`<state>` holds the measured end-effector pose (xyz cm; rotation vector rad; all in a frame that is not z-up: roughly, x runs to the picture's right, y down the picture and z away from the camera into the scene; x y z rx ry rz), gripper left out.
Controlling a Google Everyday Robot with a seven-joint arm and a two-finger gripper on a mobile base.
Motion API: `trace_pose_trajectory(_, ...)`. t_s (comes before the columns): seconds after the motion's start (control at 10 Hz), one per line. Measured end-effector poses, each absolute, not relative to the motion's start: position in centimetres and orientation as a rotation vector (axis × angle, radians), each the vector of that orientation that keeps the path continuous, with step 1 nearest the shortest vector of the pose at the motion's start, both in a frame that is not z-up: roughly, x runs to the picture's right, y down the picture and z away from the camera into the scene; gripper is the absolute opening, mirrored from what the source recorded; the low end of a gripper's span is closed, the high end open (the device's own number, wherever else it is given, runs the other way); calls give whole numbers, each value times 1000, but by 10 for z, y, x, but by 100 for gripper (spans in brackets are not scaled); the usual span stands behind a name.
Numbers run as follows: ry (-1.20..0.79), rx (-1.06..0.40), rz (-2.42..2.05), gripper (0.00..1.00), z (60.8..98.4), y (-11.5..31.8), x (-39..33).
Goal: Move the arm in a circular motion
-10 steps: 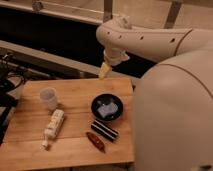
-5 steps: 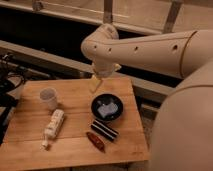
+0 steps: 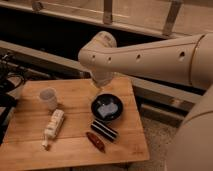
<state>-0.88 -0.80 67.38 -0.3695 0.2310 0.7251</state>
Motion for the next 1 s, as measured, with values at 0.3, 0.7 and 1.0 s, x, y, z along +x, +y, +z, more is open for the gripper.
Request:
trace_pose_trajectory(0.3, 232, -376, 722, 100, 673, -8, -23)
trace_pose_trajectory(0.7, 234, -382, 734, 100, 659, 7, -10)
trace_pose_trajectory(1.0, 231, -381, 730, 100, 655, 9, -14)
